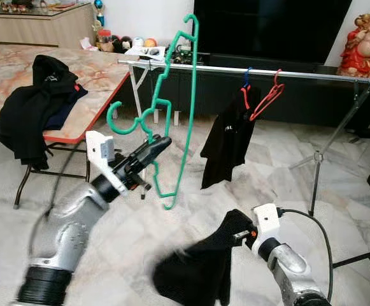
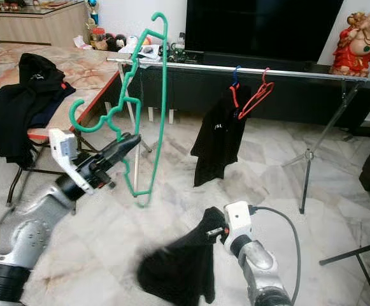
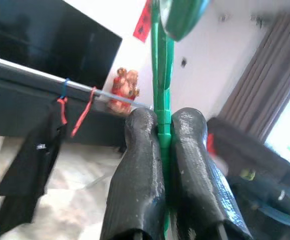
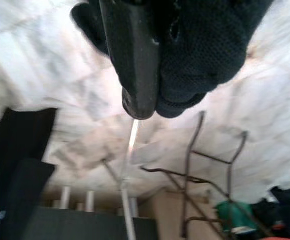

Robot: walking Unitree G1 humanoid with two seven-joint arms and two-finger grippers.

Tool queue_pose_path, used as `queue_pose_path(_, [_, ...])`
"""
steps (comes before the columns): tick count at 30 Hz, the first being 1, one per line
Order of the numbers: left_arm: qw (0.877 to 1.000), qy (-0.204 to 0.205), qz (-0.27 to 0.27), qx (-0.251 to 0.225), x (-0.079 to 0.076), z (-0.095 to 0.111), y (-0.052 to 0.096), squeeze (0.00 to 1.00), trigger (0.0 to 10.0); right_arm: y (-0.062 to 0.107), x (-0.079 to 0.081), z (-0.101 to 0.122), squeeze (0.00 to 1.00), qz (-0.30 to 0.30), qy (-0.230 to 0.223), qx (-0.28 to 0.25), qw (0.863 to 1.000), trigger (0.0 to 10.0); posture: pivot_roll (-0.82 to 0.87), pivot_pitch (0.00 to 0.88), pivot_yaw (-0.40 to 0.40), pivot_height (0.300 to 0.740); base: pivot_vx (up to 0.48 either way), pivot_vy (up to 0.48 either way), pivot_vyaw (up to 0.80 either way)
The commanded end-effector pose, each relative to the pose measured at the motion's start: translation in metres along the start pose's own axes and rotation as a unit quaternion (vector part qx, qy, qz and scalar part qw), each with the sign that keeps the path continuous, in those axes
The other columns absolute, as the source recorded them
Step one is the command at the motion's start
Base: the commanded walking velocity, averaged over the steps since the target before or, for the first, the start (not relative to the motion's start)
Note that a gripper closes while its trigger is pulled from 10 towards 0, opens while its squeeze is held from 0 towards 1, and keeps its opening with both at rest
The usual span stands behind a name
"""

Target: Hang hanger

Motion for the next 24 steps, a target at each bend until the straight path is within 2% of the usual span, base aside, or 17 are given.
queue_pose_path(1, [0.999, 0.021, 0.017, -0.041, 0.003, 0.019, -0.007, 0.0, 10.0, 0.0, 0.004, 0.001, 0.0, 0.016, 0.009, -0.001, 1.0, 0.0, 0.18, 0.016, -0.027, 0.74, 0.0, 0.0, 0.0])
queue_pose_path(3, [0.995, 0.003, 0.078, -0.069, 0.018, 0.026, -0.01, 0.0, 10.0, 0.0, 0.011, -0.006, 0.0, 0.025, 0.015, 0.009, 1.0, 0.0, 0.18, 0.016, -0.024, 0.74, 0.0, 0.0, 0.0])
queue_pose_path(4, [0.995, 0.003, 0.078, -0.069, 0.018, 0.026, -0.01, 0.0, 10.0, 0.0, 0.011, -0.006, 0.0, 0.025, 0.015, 0.009, 1.0, 0.0, 0.18, 0.016, -0.024, 0.74, 0.0, 0.0, 0.0])
queue_pose_path(5, [0.984, -0.086, 0.153, -0.023, 0.044, 0.019, -0.005, 0.0, 10.0, 0.0, 0.008, -0.008, 0.0, 0.006, 0.015, 0.01, 1.0, 0.0, 0.19, 0.014, -0.023, 0.74, 0.0, 0.0, 0.0])
queue_pose_path(6, [0.974, -0.144, 0.177, 0.019, 0.057, 0.011, 0.002, 0.0, 10.0, 0.001, 0.004, -0.007, 0.0, -0.009, 0.014, 0.008, 1.0, 0.0, 0.19, 0.011, -0.019, 0.74, 0.0, 0.0, 0.0])
queue_pose_path(7, [0.955, -0.211, 0.193, 0.076, 0.071, -0.001, 0.013, 0.0, 10.0, 0.001, -0.002, -0.007, 0.0, -0.03, 0.012, 0.005, 0.999, 0.0, 0.19, 0.011, -0.019, 0.74, 0.0, 0.0, 0.0])
queue_pose_path(9, [0.921, -0.291, 0.205, 0.159, 0.088, -0.021, 0.033, 0.0, 10.0, 0.003, -0.01, -0.005, 0.0, -0.061, 0.006, -0.001, 0.998, 0.0, 0.19, 0.01, -0.015, 0.74, 0.0, 0.0, 0.0])
queue_pose_path(10, [0.905, -0.312, 0.208, 0.202, 0.097, -0.034, 0.047, 0.0, 10.0, 0.004, -0.015, -0.004, 0.0, -0.079, -0.002, -0.006, 0.997, 0.0, 0.19, 0.01, -0.013, 0.74, 0.0, 0.0, 0.0])
queue_pose_path(11, [0.894, -0.308, 0.218, 0.242, 0.107, -0.05, 0.066, 0.0, 10.0, 0.005, -0.021, -0.002, 0.0, -0.099, -0.014, -0.013, 0.995, 0.0, 0.19, 0.008, -0.01, 0.74, 0.0, 0.0, 0.0])
queue_pose_path(12, [0.894, -0.308, 0.218, 0.242, 0.107, -0.05, 0.066, 0.0, 10.0, 0.005, -0.021, -0.002, 0.0, -0.099, -0.014, -0.013, 0.995, 0.0, 0.19, 0.008, -0.01, 0.74, 0.0, 0.0, 0.0])
queue_pose_path(13, [0.877, -0.268, 0.262, 0.302, 0.125, -0.08, 0.114, 0.0, 10.0, 0.008, -0.032, 0.003, 0.0, -0.138, -0.044, -0.033, 0.989, 0.0, 0.17, 0.005, -0.007, 0.74, 0.0, 0.0, 0.0])
queue_pose_path(14, [0.871, -0.238, 0.289, 0.319, 0.13, -0.091, 0.136, 0.0, 10.0, 0.01, -0.036, 0.004, 0.0, -0.153, -0.057, -0.04, 0.986, 0.0, 0.17, 0.004, -0.005, 0.74, 0.0, 0.0, 0.0])
queue_pose_path(15, [0.871, -0.238, 0.289, 0.319, 0.13, -0.091, 0.136, 0.0, 10.0, 0.01, -0.036, 0.004, 0.0, -0.153, -0.057, -0.04, 0.986, 0.0, 0.17, 0.004, -0.005, 0.74, 0.0, 0.0, 0.0])
queue_pose_path(16, [0.852, -0.208, 0.328, 0.353, 0.135, -0.112, 0.173, 0.0, 10.0, 0.013, -0.041, 0.005, 0.0, -0.173, -0.078, -0.052, 0.98, 0.0, 0.17, 0.0, -0.005, 0.74, 0.0, 0.0, 0.0])
queue_pose_path(20, [0.804, -0.174, 0.362, 0.438, 0.125, -0.158, 0.247, 0.0, 10.0, 0.022, -0.049, -0.003, 0.0, -0.215, -0.112, -0.063, 0.968, 0.0, 0.18, 0.0, -0.001, 0.74, 0.0, 0.0, 0.0])
queue_pose_path(22, [0.79, -0.165, 0.37, 0.461, 0.119, -0.17, 0.268, 0.0, 10.0, 0.026, -0.051, -0.007, 0.0, -0.229, -0.121, -0.062, 0.964, 0.0, 0.18, 0.0, 0.0, 0.74, 0.0, 0.0, 0.0])
queue_pose_path(24, [0.764, -0.148, 0.397, 0.486, 0.113, -0.183, 0.298, 0.0, 10.0, 0.03, -0.051, -0.014, 0.0, -0.239, -0.13, -0.06, 0.961, 0.0, 0.18, 0.0, 0.005, 0.74, 0.0, 0.0, 0.0])
Point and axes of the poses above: a point about 5 cm out from each wrist's last joint towards the gripper, its own y axis pointing back from the gripper into the wrist, its own z axis along the axis of the wrist's last joint, x = y × z, the point moved 6 cm from there along -y, pointing out of the wrist towards the gripper, and after that the axes turned 1 degree about -y, right-handed, at the moved point
